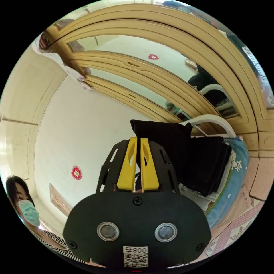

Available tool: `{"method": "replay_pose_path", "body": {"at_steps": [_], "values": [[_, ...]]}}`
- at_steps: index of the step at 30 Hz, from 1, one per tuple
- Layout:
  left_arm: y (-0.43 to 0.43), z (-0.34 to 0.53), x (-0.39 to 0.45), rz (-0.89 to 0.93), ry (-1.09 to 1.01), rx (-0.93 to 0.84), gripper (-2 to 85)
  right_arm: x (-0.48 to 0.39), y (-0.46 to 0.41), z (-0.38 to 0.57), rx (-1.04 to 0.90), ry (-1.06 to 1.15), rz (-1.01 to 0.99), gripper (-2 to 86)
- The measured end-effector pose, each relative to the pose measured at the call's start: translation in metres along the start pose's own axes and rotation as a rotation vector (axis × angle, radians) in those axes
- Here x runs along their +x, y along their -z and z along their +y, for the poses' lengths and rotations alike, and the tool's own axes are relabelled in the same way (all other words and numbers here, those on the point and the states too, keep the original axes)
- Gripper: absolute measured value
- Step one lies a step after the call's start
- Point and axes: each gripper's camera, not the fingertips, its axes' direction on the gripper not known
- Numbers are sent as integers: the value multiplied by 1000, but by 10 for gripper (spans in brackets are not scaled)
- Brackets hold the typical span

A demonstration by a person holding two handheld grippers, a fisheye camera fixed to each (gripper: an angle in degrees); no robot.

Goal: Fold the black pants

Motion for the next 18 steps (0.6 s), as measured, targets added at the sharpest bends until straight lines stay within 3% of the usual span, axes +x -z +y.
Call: {"method": "replay_pose_path", "body": {"at_steps": [7,13,16,18], "values": [[28,-19,85,52,-37,132,6,-125,2,-29,-54,259,-201,10],[65,-53,192,103,-194,293,34,-219,19,-10,-105,431,-401,7],[87,-81,256,146,-299,409,67,-262,29,4,-127,486,-508,5],[103,-112,315,168,-373,470,134,-287,36,16,-146,516,-565,4]]}}
